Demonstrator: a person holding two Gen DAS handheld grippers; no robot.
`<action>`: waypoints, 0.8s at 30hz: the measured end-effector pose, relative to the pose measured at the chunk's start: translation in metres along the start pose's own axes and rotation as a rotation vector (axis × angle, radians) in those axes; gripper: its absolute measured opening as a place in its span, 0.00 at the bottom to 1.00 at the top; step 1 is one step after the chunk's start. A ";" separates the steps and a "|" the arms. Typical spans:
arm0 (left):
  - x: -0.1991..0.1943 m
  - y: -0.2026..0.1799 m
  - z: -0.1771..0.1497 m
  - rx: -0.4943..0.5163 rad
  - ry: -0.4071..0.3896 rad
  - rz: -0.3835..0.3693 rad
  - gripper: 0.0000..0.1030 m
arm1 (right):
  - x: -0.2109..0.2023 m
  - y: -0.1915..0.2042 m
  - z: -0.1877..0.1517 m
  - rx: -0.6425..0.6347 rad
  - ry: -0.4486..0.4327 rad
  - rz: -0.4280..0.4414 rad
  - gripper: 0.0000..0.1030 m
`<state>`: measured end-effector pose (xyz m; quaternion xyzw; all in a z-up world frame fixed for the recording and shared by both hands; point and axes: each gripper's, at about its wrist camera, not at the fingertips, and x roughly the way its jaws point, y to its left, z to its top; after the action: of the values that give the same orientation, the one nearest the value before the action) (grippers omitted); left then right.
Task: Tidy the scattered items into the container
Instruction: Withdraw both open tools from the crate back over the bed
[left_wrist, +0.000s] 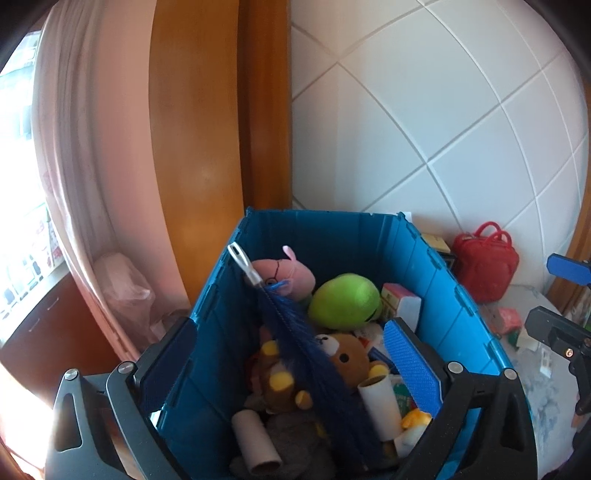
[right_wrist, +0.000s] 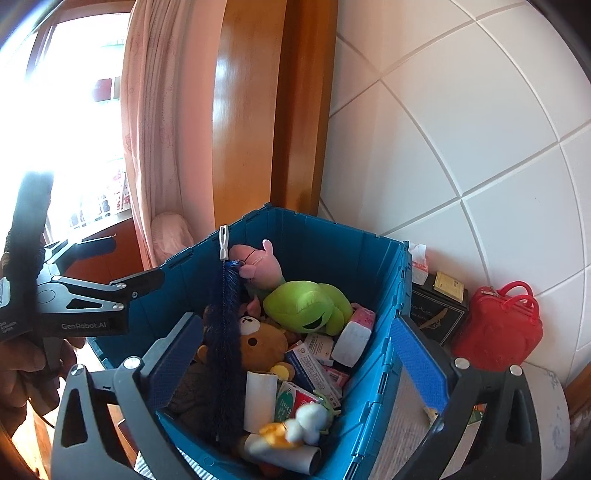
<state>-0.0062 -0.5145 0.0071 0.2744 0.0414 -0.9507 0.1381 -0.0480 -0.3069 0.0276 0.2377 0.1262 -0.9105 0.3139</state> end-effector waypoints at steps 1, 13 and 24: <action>-0.001 -0.001 -0.001 -0.003 0.000 -0.002 0.99 | -0.002 -0.003 -0.002 0.005 0.003 -0.007 1.00; -0.023 -0.065 -0.012 0.047 0.000 -0.057 0.99 | -0.050 -0.056 -0.040 0.091 0.016 -0.074 1.00; -0.055 -0.179 -0.016 0.137 0.006 -0.102 0.99 | -0.115 -0.138 -0.091 0.167 0.025 -0.131 1.00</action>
<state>-0.0045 -0.3273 0.0229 0.2834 -0.0092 -0.9564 0.0703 -0.0241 -0.1070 0.0193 0.2655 0.0689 -0.9334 0.2312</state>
